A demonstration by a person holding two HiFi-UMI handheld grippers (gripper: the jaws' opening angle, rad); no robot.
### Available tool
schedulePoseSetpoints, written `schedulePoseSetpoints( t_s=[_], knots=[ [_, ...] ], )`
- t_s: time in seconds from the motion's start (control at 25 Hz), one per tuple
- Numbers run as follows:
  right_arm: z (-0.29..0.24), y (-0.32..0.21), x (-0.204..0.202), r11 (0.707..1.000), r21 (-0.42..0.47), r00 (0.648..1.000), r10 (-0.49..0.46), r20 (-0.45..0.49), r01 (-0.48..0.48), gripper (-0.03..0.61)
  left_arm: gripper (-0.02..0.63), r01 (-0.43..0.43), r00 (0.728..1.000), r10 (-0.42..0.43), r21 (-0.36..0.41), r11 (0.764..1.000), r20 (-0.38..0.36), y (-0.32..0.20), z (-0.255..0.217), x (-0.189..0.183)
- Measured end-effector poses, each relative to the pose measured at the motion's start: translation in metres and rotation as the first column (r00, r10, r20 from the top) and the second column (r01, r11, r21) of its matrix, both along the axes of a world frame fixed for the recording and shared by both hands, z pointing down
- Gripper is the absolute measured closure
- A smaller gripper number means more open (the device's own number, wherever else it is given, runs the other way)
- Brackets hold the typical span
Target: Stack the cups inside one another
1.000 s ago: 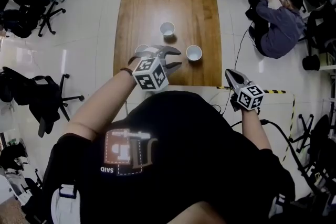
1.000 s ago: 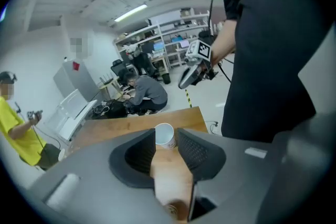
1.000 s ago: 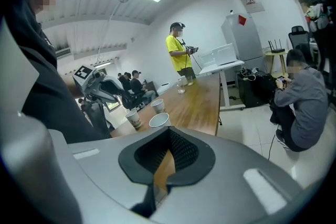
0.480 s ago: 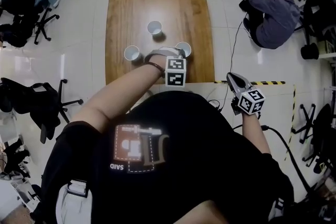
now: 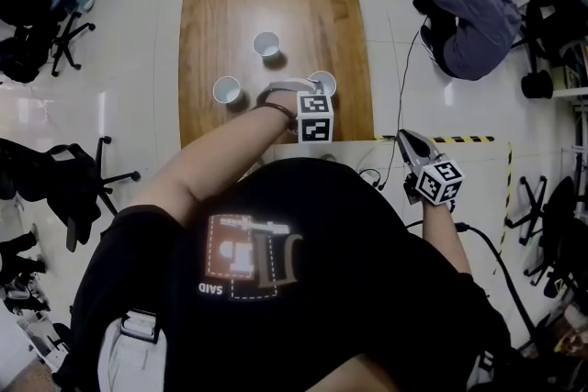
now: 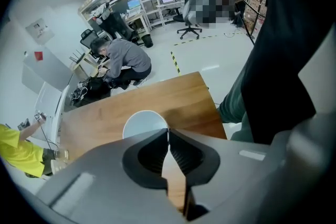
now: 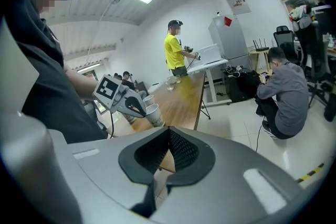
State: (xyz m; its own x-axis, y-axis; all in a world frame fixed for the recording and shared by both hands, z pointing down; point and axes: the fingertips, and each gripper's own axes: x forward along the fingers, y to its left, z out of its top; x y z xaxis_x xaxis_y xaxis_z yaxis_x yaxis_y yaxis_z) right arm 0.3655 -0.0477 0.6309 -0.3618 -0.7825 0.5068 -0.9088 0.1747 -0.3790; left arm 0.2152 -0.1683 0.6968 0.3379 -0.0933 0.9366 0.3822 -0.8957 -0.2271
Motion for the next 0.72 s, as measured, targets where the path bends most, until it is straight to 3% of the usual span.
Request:
schedulePoseSetpoints(
  t_s=[0.16,0.32,0.56,0.72],
  knots=[
    [-0.001,-0.014,-0.007,1.000,0.000,1.000,-0.027,0.000,0.027,0.565,0.603,0.077,0.993,-0.081,-0.055,0.996,-0.088,-0.002,-0.046,-0.012],
    [0.000,-0.041,-0.029,0.996,0.015,0.996,-0.091,0.004,0.091,0.565,0.603,0.191,0.971,-0.197,-0.061,0.980,-0.132,-0.024,-0.088,-0.065],
    [-0.013,-0.087,-0.072,0.976,0.049,0.977,-0.212,-0.003,0.212,0.565,0.603,0.361,0.930,-0.359,0.022,0.932,-0.074,-0.068,-0.101,-0.181],
    [-0.017,-0.103,-0.092,0.967,0.057,0.968,-0.250,-0.015,0.250,0.565,0.602,0.420,0.907,-0.419,0.033,0.907,-0.035,-0.080,-0.083,-0.226]
  ],
)
